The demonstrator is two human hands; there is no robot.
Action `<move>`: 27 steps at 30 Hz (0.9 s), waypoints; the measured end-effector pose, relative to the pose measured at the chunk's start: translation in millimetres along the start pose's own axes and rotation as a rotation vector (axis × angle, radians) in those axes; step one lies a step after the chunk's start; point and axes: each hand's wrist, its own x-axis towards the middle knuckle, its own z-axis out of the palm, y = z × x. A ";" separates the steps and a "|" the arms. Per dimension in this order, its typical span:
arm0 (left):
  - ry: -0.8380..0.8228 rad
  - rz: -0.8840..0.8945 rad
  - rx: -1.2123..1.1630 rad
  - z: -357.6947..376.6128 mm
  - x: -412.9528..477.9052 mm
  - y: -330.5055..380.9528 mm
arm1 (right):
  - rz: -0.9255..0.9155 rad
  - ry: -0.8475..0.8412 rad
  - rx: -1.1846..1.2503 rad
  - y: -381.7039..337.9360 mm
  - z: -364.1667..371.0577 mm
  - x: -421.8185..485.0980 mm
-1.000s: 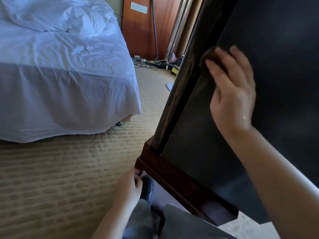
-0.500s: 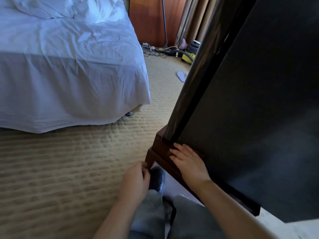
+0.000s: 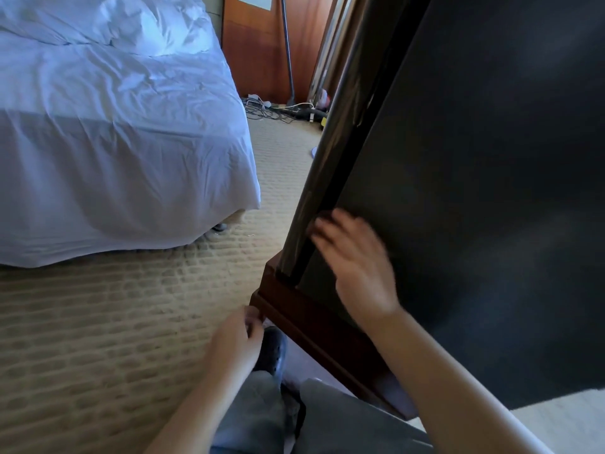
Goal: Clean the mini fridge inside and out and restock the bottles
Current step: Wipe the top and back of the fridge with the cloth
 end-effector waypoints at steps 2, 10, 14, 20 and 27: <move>0.016 0.019 -0.077 -16.6 10.1 27.0 | -0.116 -0.220 -0.057 -1.1 3.2 -9.7; 0.139 0.181 -0.108 -100.3 39.3 135.1 | 0.047 0.111 -0.161 41.2 -104.0 118.4; 0.175 0.223 -0.094 -133.0 35.3 161.2 | 0.240 0.379 -0.177 62.8 -143.0 172.8; 0.184 0.225 -0.048 -158.2 26.3 154.8 | -0.032 0.043 -0.201 29.2 -73.3 93.9; 0.173 0.199 0.082 -178.9 27.7 142.4 | -0.119 -0.261 -0.216 12.4 -49.2 48.3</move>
